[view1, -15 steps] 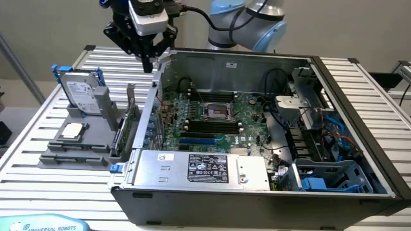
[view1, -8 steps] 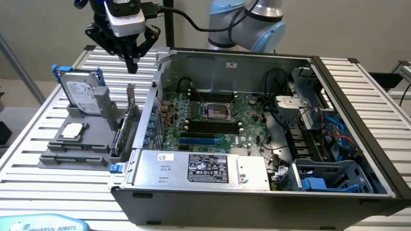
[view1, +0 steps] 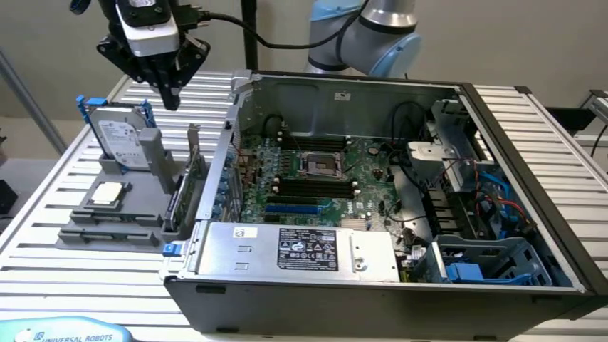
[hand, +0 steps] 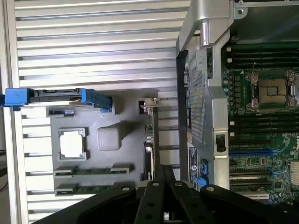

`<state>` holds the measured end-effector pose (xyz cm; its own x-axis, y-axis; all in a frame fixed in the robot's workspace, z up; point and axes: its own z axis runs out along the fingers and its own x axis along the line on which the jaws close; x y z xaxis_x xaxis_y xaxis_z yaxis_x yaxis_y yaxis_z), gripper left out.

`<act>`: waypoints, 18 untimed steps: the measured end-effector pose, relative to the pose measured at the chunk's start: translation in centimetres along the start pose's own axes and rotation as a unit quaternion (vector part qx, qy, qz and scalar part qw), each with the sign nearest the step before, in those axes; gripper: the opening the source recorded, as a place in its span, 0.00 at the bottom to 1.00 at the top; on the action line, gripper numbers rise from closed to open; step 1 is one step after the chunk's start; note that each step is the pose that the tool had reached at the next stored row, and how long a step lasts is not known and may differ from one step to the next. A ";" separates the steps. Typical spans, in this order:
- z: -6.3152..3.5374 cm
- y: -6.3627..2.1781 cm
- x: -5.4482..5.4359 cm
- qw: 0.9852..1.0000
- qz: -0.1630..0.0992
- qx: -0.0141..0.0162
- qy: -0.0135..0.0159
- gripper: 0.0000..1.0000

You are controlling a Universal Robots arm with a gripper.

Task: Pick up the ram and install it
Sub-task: 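Reach for the ram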

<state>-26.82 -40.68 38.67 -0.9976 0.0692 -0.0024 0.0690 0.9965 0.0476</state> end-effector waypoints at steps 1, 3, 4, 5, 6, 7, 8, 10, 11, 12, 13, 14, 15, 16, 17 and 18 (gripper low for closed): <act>0.02 -0.05 0.4 1.000 0.000 0.000 0.001 0.11; 0.06 -0.15 1.1 1.000 0.000 0.000 0.002 0.11; 0.08 -0.19 1.4 1.000 0.000 0.000 0.002 0.11; 0.10 -0.24 1.8 1.000 0.000 0.000 0.003 0.11; 0.12 -0.29 2.1 1.000 0.000 0.000 0.004 0.11; 0.14 -0.33 2.5 1.000 0.000 0.000 0.004 0.11; 0.15 -0.38 2.9 1.000 0.000 0.000 0.005 0.11; 0.19 -0.47 3.5 1.000 0.000 0.000 0.007 0.11; 0.21 -0.51 3.8 1.000 0.000 0.001 0.007 0.11; 0.23 -0.55 4.2 1.000 0.000 0.001 0.008 0.11; 0.25 -0.60 4.5 1.000 0.000 0.001 0.009 0.11; 0.28 -0.65 4.8 1.000 0.000 0.001 0.010 0.11; 0.31 -0.71 5.1 1.000 0.000 0.001 0.010 0.11; 0.36 -0.78 5.4 1.000 0.001 0.001 0.010 0.11; 0.40 -0.87 5.6 1.000 0.001 0.001 0.010 0.11; 0.42 -0.97 5.7 1.000 0.001 0.001 0.011 0.11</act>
<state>-32.58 -41.24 38.18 -0.9974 0.0692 0.0194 0.0700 0.9965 0.0450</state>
